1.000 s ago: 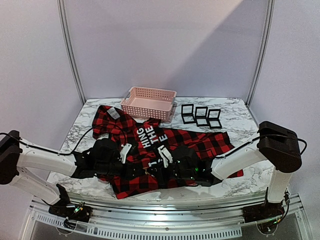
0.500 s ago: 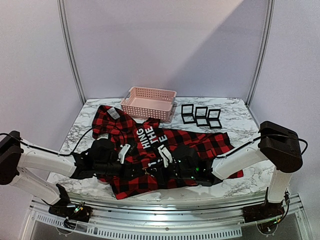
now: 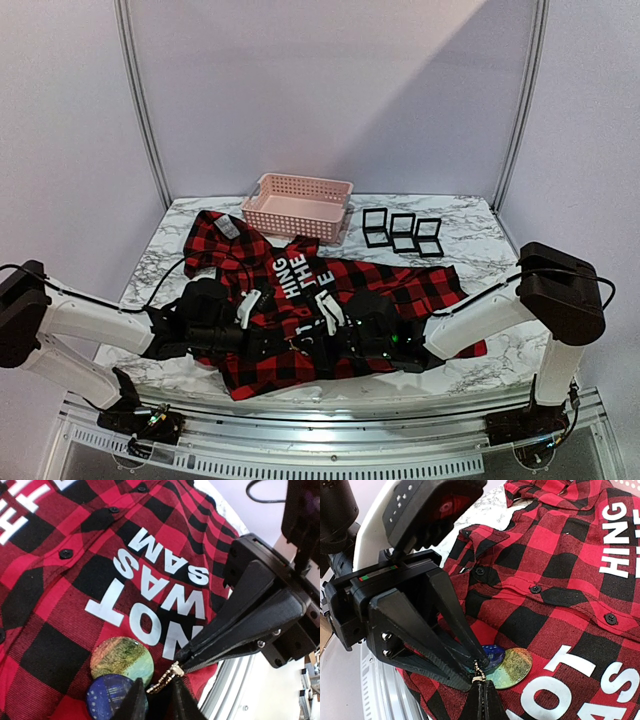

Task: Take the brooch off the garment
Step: Open the brooch with the flattened clothing.

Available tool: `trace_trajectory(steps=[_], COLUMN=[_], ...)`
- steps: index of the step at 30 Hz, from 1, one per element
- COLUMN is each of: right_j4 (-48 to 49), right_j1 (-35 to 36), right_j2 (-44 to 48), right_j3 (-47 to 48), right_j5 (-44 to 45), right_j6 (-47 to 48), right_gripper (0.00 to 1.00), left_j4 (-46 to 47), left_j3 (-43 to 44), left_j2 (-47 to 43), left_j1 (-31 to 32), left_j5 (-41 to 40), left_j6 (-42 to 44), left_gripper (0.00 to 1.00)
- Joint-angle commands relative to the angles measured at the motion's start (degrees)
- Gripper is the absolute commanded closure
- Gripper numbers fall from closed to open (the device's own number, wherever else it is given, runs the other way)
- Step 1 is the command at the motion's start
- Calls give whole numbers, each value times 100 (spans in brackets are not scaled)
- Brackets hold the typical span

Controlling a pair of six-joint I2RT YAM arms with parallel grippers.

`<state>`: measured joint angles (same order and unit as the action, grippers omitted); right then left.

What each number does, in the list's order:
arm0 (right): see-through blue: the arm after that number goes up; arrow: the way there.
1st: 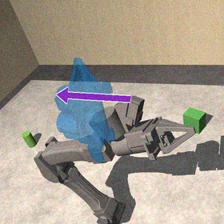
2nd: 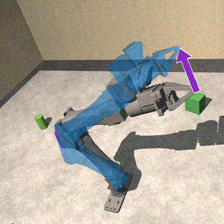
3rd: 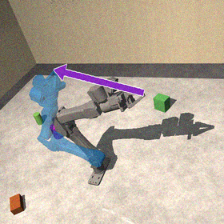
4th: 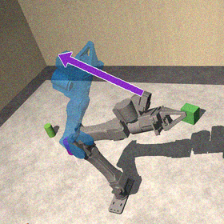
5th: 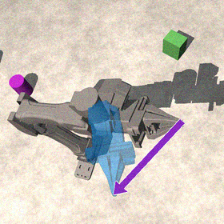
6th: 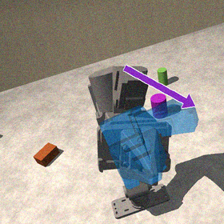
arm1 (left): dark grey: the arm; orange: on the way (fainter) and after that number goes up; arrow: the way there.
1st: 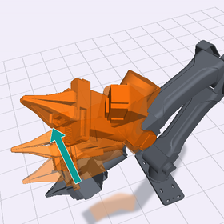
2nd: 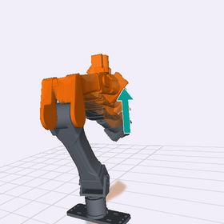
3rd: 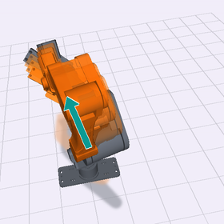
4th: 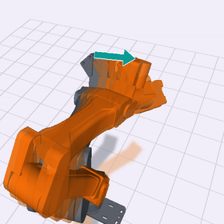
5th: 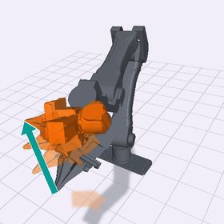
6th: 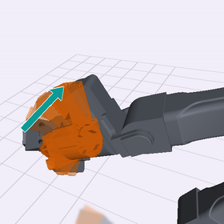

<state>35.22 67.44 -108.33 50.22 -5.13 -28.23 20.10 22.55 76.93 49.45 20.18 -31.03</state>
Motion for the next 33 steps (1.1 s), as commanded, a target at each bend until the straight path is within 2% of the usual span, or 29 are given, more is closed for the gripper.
trace_trajectory(steps=[1,7,15,23,26,33], right_j4=[198,187,161,208,249,430], right_j1=[38,37,38,32,32,-28], right_j2=[148,121,85,131,146,122], right_j3=[-53,-38,5,-61,-69,-222], right_j5=[-137,-153,-216,-337,-442,-676], right_j6=[-16,-15,-7,-140,-165,-345], right_gripper=[100,100,99,82,80,61], left_j4=[231,251,294,204,213,254], left_j3=[-79,-125,-163,-162,-171,-210], left_j2=[79,118,156,231,235,240], left_j1=[-85,-85,-85,-85,-85,-85], left_j5=[110,143,139,9,9,35], left_j6=[15,4,13,121,138,152], left_gripper=[84,93,100,100,100,100])
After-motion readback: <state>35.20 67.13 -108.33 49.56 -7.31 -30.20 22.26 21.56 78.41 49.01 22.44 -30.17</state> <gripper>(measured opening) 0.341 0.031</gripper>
